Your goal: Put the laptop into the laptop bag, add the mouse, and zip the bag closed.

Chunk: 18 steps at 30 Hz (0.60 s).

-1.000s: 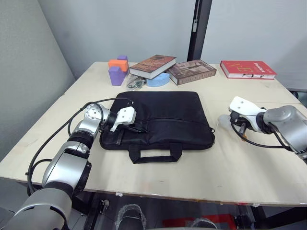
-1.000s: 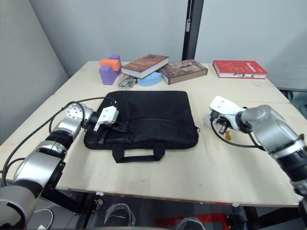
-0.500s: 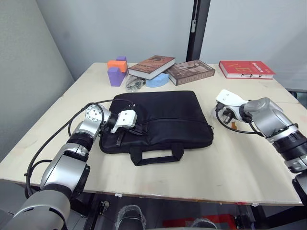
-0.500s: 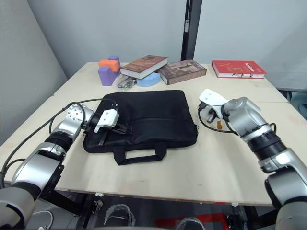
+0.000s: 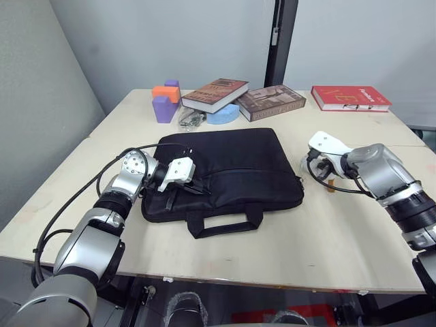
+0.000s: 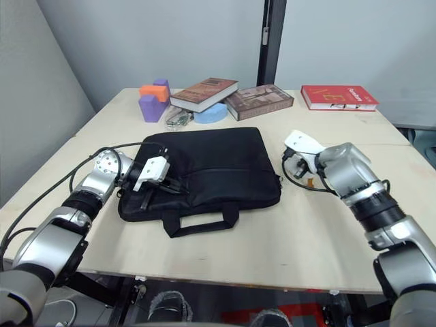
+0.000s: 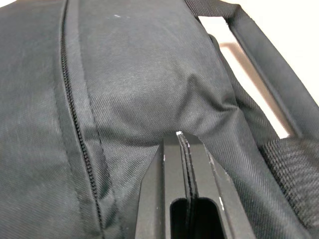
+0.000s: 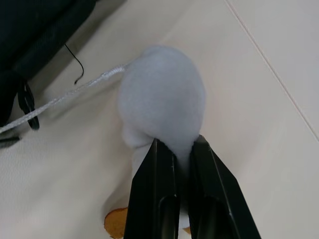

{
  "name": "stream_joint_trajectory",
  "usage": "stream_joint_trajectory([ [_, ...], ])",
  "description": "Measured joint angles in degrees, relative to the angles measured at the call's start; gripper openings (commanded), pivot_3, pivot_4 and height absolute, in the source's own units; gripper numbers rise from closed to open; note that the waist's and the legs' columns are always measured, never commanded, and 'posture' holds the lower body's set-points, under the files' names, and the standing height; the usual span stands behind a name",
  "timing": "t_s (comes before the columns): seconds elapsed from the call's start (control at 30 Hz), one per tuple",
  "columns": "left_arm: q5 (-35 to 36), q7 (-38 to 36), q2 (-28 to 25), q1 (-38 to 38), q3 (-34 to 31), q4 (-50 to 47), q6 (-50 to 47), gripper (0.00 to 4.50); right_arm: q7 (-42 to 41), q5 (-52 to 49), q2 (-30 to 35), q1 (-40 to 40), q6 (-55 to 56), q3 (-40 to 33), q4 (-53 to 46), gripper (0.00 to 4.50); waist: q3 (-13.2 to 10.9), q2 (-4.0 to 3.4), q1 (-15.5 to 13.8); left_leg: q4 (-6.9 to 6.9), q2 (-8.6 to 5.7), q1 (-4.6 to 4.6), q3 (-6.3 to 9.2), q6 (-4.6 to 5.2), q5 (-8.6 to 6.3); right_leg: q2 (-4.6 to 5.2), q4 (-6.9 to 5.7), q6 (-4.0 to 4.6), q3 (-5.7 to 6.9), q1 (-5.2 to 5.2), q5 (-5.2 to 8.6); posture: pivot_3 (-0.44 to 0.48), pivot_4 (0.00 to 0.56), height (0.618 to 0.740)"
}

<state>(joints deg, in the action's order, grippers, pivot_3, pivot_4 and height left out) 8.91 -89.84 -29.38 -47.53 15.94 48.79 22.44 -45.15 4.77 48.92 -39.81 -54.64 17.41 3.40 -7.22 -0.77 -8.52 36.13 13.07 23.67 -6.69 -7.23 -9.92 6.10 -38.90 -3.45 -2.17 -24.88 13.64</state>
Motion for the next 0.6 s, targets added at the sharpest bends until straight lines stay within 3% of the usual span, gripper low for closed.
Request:
stream_joint_trajectory([
  [0.3, 9.46, -0.53, -2.03, 3.38, 2.73, -12.52, -16.58, 0.00, -0.65, -2.14, 1.33, 2.81, -4.19, -2.52, -6.39, 0.04, -0.51, 0.23, 0.80, -0.05, 0.14, 0.48, 0.00, -0.20, 0.09, -0.16, -0.02, -0.06, 0.02, -0.61, -0.03, 0.000, 0.150, 0.707],
  [0.6, 11.05, -0.56, -2.39, 7.48, 0.88, -18.83, -21.36, 0.00, -0.41, -3.49, 2.00, 3.26, -5.82, -4.06, -8.20, 0.04, -0.82, 0.43, 2.05, -0.15, 0.18, 0.47, -0.03, -0.34, 0.15, -0.20, 0.02, -0.06, 0.02, -0.63, -0.03, 0.000, 0.150, 0.707],
])
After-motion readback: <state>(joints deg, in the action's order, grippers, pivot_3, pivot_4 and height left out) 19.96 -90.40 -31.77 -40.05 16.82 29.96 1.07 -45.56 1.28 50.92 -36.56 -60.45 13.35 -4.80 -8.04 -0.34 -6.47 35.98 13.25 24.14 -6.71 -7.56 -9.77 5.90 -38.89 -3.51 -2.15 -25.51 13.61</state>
